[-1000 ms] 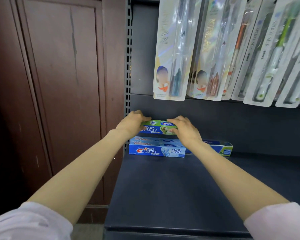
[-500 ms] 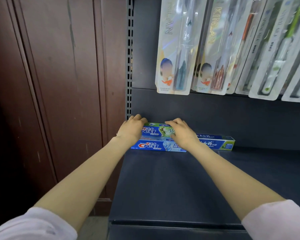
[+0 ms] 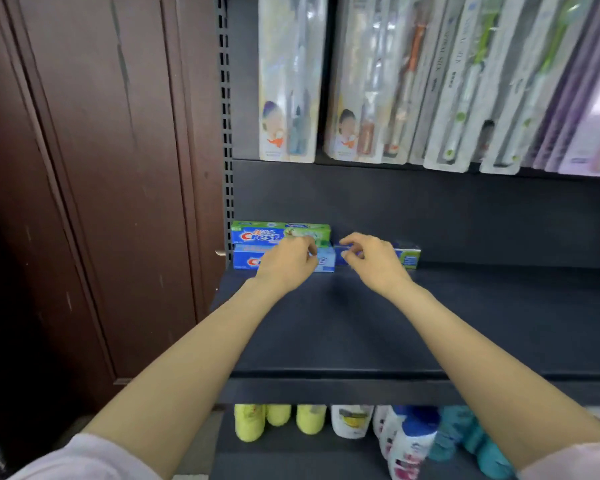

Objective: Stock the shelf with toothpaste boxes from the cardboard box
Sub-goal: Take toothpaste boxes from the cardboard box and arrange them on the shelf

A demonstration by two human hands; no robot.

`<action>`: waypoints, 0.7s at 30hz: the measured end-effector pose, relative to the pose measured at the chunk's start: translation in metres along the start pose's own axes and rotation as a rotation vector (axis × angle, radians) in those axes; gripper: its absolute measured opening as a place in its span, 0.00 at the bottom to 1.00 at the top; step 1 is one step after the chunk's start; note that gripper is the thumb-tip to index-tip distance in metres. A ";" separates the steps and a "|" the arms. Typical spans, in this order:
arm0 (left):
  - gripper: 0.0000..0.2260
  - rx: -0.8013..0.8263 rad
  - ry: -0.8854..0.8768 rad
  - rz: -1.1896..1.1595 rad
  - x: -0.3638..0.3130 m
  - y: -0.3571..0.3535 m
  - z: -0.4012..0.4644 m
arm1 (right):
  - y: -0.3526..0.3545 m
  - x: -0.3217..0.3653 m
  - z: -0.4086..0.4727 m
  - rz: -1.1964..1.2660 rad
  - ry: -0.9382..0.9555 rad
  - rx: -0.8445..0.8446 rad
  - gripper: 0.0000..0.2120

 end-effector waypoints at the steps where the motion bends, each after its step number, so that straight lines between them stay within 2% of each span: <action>1: 0.10 -0.001 0.010 -0.030 -0.012 -0.004 -0.003 | 0.010 -0.009 -0.010 0.006 -0.005 -0.007 0.12; 9: 0.07 0.003 -0.034 -0.173 -0.161 -0.058 -0.036 | 0.104 -0.113 -0.099 -0.017 -0.083 -0.018 0.09; 16: 0.05 0.082 -0.013 -0.206 -0.281 -0.131 -0.096 | 0.169 -0.216 -0.191 -0.083 -0.150 0.098 0.09; 21: 0.05 0.239 -0.020 -0.211 -0.339 -0.202 -0.136 | 0.174 -0.303 -0.253 -0.158 -0.257 0.242 0.08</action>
Point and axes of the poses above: each hand's wrist, its own z-axis towards the middle knuckle, its own y-axis out of the back of the hand, x = y × z, the point moved 4 cm from there along z, towards the middle knuckle, and after that the axes turned 6 degrees about -y, right-handed, at the moved point
